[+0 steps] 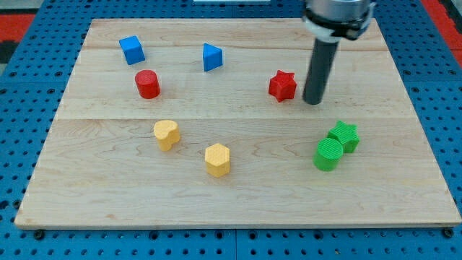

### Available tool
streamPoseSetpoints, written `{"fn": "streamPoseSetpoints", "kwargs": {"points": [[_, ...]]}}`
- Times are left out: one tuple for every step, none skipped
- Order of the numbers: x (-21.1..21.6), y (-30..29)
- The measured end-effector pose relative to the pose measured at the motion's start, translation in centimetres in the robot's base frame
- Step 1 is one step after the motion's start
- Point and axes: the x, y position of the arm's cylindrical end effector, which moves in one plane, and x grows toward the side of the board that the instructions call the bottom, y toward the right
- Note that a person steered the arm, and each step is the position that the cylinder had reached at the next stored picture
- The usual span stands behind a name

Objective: Push the red star and red circle to the center left

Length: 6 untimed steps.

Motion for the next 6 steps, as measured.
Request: {"fn": "streamPoseSetpoints", "kwargs": {"points": [[-1.6,-8.6],[-1.8,-20.4],[-1.9,-13.3],[-6.4,-13.7],[-6.2,-20.4],[-5.5,-24.4]]}}
